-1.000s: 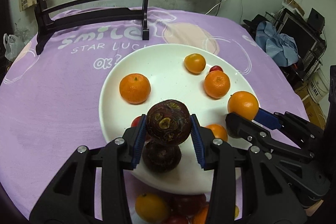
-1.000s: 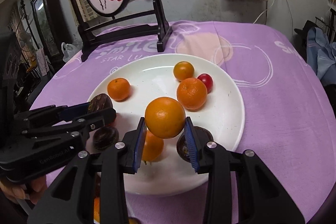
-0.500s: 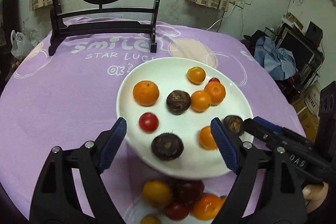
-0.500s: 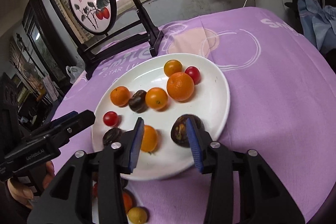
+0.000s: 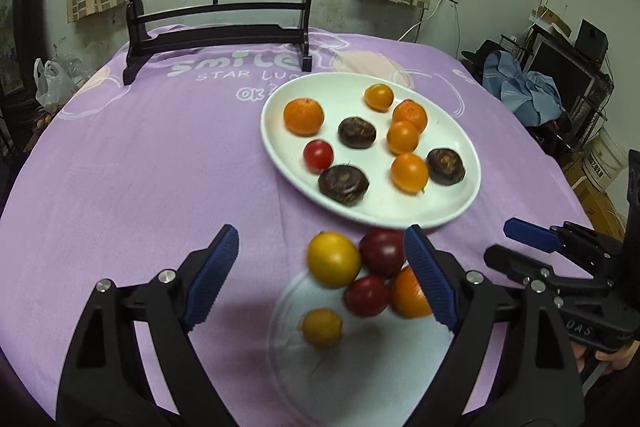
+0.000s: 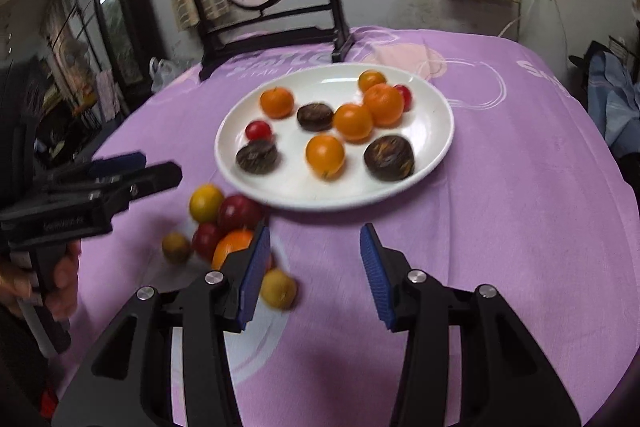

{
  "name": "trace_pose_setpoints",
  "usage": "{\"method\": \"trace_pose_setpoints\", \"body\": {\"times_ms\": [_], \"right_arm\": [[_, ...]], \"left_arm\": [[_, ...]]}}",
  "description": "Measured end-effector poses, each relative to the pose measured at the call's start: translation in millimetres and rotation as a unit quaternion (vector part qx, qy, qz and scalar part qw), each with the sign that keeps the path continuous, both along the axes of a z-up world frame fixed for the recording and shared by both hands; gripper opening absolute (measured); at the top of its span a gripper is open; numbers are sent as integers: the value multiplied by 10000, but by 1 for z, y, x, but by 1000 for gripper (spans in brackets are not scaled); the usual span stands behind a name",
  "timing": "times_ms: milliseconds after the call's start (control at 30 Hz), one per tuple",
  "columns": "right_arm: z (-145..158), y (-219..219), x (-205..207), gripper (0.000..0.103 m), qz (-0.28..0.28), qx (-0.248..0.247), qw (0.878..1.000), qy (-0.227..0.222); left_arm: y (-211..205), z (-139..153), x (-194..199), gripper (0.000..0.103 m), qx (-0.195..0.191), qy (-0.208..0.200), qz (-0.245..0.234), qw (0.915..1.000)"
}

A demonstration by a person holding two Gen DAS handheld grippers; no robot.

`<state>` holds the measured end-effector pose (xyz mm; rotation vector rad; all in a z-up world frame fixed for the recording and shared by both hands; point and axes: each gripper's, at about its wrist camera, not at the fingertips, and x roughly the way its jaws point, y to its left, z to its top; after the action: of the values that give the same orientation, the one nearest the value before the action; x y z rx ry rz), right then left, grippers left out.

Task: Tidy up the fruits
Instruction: 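Grasp a small yellow-green fruit with each tool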

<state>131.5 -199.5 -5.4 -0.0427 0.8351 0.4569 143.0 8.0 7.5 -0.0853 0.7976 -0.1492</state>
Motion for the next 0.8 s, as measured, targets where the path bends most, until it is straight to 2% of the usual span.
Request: {"method": "trace_pose_setpoints", "body": {"times_ms": [233, 467, 500, 633, 800], "right_arm": [[-26, 22, -18, 47, 420, -658, 9969, 79], [-36, 37, -11, 45, 443, -875, 9952, 57], [-37, 39, -11, 45, 478, -874, 9950, 54], [-39, 38, -10, 25, 494, -740, 9960, 126], [-32, 20, -10, 25, 293, -261, 9990, 207]], "left_arm": [[13, -17, -13, 86, 48, 161, 0, 9999], [19, -24, -13, 86, -26, 220, -58, 9997], [19, -26, -13, 86, -30, 244, -68, 9997], [21, -30, -13, 86, -37, 291, -111, 9995], [22, -34, -18, 86, -81, 318, -239, 9992]]}}
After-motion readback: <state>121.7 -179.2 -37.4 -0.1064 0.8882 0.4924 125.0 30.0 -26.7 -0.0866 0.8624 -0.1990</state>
